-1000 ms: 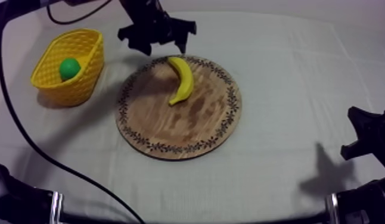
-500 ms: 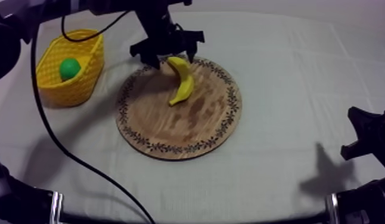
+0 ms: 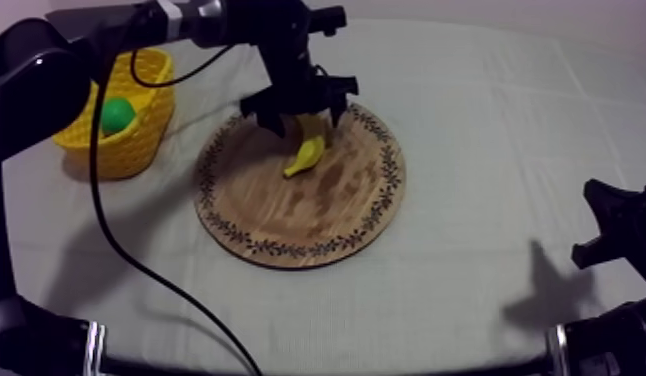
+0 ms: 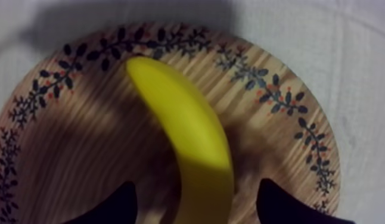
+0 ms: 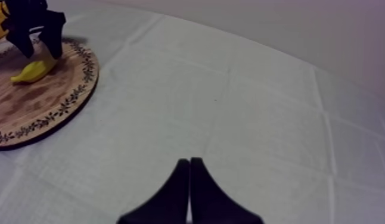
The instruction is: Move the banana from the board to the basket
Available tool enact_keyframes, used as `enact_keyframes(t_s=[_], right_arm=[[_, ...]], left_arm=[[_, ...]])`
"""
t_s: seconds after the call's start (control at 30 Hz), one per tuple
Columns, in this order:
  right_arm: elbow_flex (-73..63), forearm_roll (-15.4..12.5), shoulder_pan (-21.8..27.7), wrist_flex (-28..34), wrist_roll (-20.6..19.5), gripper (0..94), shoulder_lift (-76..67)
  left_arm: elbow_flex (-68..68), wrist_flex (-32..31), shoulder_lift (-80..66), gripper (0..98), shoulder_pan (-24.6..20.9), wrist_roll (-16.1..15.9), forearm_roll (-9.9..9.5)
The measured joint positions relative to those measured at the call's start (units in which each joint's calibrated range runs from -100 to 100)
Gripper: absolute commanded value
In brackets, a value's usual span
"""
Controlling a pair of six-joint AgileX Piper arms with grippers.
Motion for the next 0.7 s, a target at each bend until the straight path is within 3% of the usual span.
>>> enact_keyframes(t_s=[0.37,0.7], right_arm=[[0.0,0.0,0.0,0.0,0.0,0.3,0.0],[0.0,0.0,0.0,0.0,0.0,0.3,0.0]], left_arm=[[-4.6,-0.5,4.7,70.4,-0.4,0.2,-0.98],[-4.9,-2.2,5.6,45.1,-0.4,-0.7,-1.97]])
